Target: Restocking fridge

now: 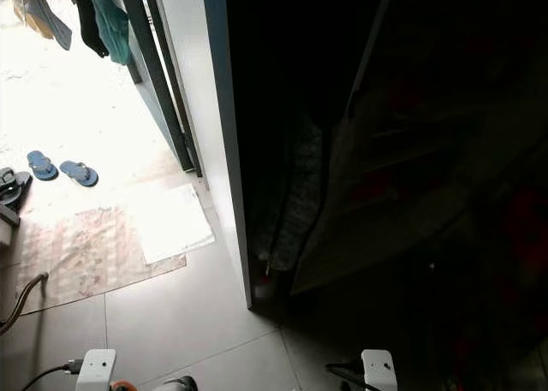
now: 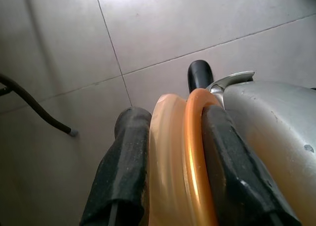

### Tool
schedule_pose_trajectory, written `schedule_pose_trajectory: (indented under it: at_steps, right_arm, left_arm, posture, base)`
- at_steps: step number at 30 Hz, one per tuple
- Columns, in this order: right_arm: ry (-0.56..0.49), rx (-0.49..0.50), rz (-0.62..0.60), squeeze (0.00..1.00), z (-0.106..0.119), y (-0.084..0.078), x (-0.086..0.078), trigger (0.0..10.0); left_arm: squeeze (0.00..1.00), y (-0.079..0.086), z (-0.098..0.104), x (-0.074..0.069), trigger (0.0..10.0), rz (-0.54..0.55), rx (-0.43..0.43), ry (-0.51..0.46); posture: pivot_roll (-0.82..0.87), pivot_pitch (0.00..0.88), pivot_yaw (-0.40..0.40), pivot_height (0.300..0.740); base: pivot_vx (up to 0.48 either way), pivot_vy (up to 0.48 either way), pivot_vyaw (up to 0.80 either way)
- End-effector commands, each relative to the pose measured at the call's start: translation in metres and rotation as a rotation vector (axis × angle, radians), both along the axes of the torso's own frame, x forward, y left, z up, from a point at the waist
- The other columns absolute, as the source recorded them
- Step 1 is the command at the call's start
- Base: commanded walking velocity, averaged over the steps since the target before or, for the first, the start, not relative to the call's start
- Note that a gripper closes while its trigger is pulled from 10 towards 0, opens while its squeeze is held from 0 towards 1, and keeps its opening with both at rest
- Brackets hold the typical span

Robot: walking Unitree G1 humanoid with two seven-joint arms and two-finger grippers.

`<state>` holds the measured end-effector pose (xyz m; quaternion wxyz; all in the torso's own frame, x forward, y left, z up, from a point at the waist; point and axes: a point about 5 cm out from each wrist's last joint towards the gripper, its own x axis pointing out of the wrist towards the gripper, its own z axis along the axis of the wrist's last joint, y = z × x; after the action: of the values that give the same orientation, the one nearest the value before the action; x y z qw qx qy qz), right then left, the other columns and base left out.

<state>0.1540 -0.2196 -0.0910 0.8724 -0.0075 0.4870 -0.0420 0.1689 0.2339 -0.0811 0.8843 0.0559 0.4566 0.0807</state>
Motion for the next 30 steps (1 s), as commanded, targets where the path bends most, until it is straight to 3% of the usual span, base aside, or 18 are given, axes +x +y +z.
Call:
schedule_pose_trajectory:
  at_steps: [1,18,21,30]
  right_arm:
    - [0.032,0.007,-0.015,0.0,-0.004,0.001,-0.01,10.0]
    - [0.032,0.007,-0.016,0.0,-0.004,0.001,-0.01,10.0]
    - [0.006,-0.012,-0.025,0.0,-0.001,-0.009,-0.008,10.0]
    - [0.009,-0.033,-0.019,0.0,0.0,-0.017,-0.01,10.0]
  left_arm:
    - [0.0,-0.01,-0.005,-0.006,10.0,-0.021,-0.035,0.026]
    - [0.0,-0.01,-0.005,-0.006,10.0,-0.021,-0.034,0.026]
    - [0.0,-0.026,-0.006,0.001,10.0,-0.063,-0.057,0.025]
    - [0.0,-0.031,-0.007,0.001,10.0,-0.061,-0.066,0.029]
  posture:
    - [-0.06,0.187,-0.045,0.74]
    - [-0.06,0.187,-0.045,0.74]
    - [-0.11,0.14,-0.049,0.74]
    - [-0.11,0.097,-0.059,0.74]
  base:
    - [0.0,-0.307,0.0]
    - [0.0,-0.307,0.0]
    - [0.0,-0.336,0.0]
    - [0.0,-0.258,0.0]
